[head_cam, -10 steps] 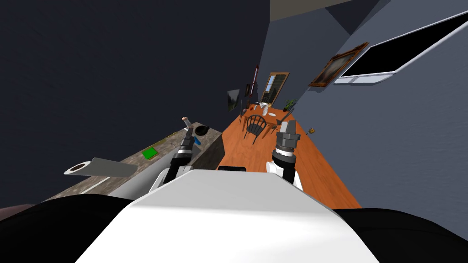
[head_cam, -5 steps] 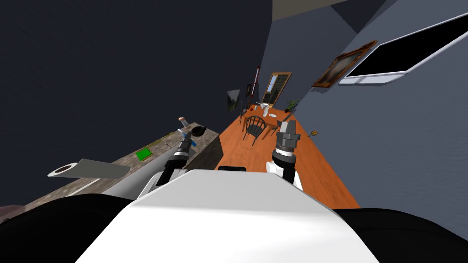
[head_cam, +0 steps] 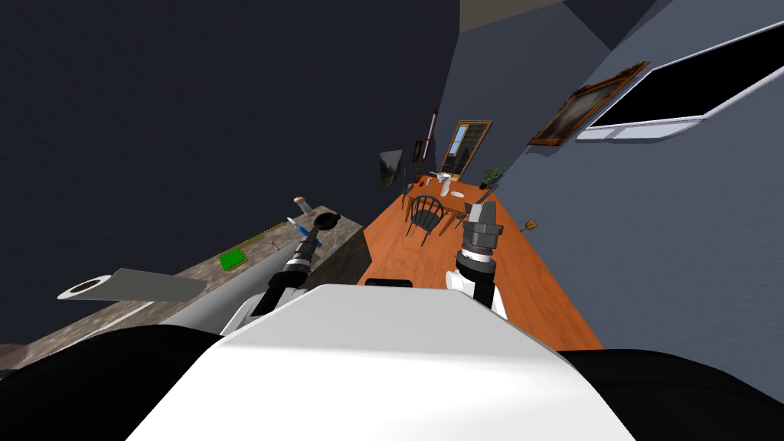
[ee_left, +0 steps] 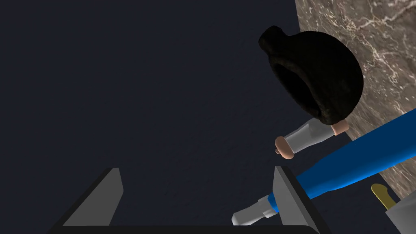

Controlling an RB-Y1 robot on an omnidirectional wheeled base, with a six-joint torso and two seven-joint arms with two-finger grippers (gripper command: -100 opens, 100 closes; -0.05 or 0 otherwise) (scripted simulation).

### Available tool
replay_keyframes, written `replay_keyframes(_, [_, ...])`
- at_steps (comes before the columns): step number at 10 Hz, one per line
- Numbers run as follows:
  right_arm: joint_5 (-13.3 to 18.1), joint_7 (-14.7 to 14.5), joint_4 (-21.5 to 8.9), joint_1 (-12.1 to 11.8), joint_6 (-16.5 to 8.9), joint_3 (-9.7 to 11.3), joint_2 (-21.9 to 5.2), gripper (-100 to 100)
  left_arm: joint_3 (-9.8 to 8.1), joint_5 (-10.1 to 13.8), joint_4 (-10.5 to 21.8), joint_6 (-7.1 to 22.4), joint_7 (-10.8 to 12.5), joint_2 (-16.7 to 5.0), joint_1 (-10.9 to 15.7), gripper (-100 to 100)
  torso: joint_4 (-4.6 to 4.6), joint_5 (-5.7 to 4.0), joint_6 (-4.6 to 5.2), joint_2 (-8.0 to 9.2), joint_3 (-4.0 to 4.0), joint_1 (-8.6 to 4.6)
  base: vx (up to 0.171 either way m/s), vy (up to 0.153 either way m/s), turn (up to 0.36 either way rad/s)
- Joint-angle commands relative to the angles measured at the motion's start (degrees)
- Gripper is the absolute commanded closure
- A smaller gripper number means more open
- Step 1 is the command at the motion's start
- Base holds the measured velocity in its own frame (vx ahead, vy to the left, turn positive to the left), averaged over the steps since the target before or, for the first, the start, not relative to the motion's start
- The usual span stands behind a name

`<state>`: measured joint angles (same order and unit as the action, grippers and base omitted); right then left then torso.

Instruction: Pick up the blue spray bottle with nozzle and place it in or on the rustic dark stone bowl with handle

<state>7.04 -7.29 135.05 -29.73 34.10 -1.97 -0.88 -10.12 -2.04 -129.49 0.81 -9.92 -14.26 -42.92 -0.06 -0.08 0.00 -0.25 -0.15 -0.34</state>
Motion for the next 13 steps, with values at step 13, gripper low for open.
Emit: replay_keyframes(13, [0.0, 0.0, 0.0, 0.0, 0.0, 0.0, 0.0, 0, -6.82, 2.1, -3.8, 19.8, -5.7, -5.4, -9.9, -100, -0.03, 0.05, 0.02, -0.1, -0.07, 0.23, 0.073, -0.063, 0.029])
